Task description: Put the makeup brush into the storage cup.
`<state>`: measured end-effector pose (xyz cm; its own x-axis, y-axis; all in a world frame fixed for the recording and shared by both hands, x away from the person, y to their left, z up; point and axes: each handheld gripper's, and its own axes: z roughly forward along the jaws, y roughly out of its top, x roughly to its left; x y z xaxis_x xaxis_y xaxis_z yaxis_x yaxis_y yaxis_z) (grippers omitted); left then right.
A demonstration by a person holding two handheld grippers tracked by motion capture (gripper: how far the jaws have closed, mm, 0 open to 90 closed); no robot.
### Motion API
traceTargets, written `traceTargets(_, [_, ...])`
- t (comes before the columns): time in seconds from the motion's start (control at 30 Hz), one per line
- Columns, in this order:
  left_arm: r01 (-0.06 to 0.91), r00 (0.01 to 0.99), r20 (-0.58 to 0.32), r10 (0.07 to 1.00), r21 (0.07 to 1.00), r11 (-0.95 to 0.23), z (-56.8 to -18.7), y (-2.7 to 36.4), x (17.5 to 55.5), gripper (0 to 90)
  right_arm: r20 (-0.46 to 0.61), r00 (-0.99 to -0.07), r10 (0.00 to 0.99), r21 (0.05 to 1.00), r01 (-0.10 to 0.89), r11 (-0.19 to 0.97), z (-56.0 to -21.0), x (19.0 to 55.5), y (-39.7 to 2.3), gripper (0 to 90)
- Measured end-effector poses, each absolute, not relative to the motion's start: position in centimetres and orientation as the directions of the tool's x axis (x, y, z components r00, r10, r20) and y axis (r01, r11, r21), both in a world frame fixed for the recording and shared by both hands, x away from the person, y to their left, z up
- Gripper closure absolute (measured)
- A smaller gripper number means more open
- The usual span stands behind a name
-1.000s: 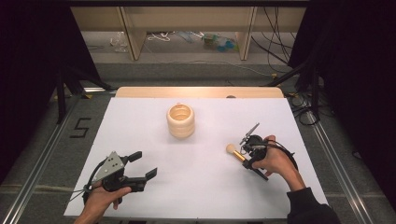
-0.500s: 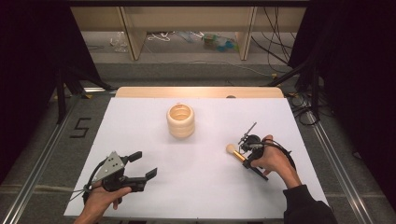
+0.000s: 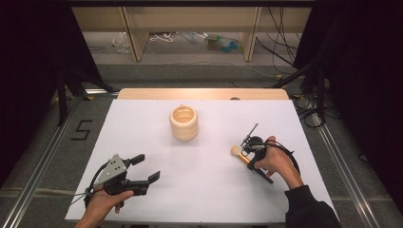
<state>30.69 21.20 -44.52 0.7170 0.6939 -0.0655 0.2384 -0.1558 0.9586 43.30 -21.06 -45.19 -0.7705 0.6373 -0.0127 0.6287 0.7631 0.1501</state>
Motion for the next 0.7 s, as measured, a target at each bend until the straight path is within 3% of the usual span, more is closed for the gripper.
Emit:
traceTargets(0.23, [0.238,0.717,-0.064,0.694,0.958,-0.157,-44.53,21.21,30.7,17.5,-0.03,-0.78,0.625,0.103,0.62,0.778,-45.05,43.4,-20.62,71.4])
traceTargets(0.7, [0.235,0.718,-0.063,0.694,0.959,-0.156,-44.51,21.24,30.73,17.6,-0.043,-0.787,0.616,0.103,0.609,0.786,-45.18,43.37,-20.19,74.3])
